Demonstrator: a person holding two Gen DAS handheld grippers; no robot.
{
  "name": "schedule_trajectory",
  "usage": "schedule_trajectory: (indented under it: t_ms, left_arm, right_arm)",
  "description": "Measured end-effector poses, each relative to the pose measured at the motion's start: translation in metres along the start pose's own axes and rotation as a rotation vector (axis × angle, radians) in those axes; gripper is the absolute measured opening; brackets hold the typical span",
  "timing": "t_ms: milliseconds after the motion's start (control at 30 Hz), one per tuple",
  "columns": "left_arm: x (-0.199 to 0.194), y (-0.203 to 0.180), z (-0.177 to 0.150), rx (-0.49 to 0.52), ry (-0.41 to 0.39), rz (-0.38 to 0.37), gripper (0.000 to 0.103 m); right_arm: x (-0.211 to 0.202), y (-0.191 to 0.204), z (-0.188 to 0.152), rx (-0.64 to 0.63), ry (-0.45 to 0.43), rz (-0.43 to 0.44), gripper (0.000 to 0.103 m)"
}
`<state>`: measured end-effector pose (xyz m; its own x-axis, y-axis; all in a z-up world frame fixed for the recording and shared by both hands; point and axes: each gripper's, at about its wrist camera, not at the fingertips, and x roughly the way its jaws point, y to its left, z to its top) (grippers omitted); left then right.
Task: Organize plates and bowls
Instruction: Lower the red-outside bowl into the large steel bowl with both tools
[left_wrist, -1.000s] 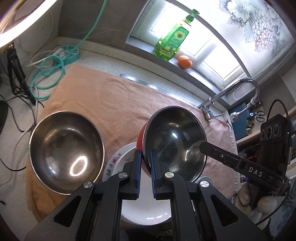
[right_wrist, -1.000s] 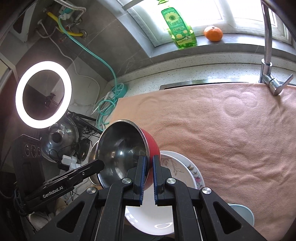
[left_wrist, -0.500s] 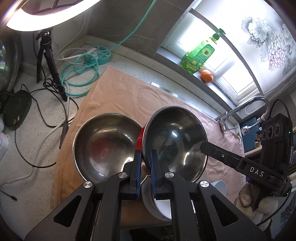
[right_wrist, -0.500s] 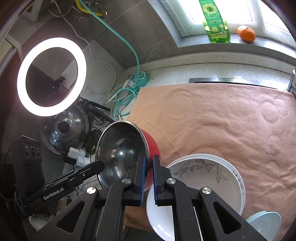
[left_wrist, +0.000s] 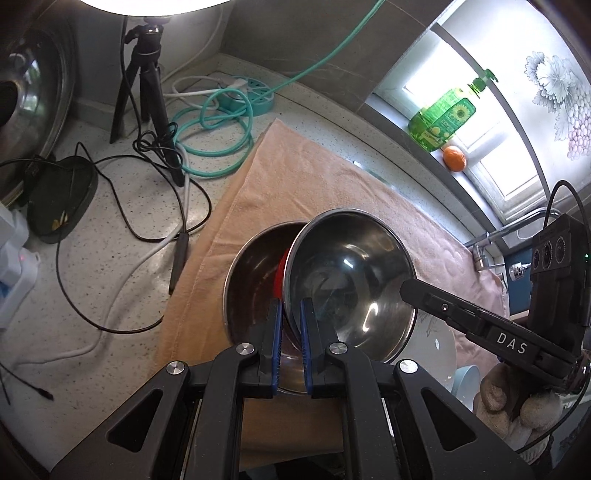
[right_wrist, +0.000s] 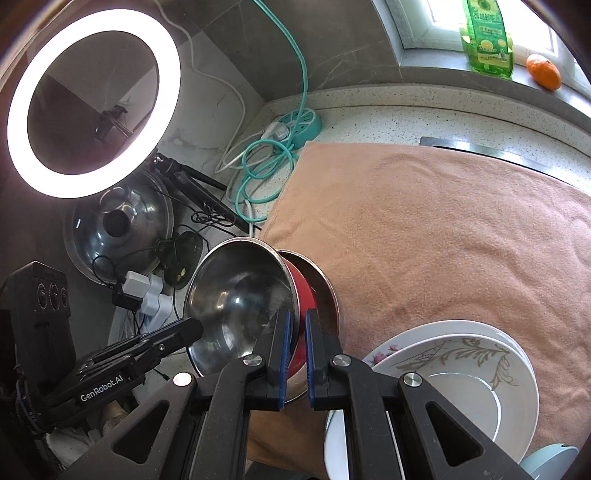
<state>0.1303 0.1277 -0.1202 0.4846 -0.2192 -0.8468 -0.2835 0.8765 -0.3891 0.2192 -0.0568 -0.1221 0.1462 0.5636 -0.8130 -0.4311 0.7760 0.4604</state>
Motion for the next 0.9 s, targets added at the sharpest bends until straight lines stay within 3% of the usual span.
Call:
schedule_trajectory:
  t_ms: [500,900]
  left_arm:
    - [0.024,0.012,0.002,0.014,0.06,0.051,0.008]
    - [0.033,0.017,0.001,0.015,0.093,0.063,0.008]
  right_arm:
    - [0.044,0.006,-0.002,-0.048,0.082,-0.09,0.007]
    - [0.056,0.011,-0.005,-0.075,0.11,-0.12,0.01]
